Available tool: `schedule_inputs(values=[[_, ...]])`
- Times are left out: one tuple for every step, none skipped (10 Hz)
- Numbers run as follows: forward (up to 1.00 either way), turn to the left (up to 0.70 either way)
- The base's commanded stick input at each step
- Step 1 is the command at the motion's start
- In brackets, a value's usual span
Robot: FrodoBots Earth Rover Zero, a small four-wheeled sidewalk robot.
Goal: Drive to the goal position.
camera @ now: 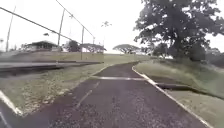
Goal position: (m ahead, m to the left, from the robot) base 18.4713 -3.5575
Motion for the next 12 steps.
schedule_inputs(values=[[1.00,0.00],[1.00,0.00],[1.00,0.00],[1.00,0.00],[1.00,0.00],[1.00,0.00],[1.00,0.00],[1.00,0.00],[1.00,0.00],[1.00,0.00],[1.00,0.00],[1.00,0.00]])
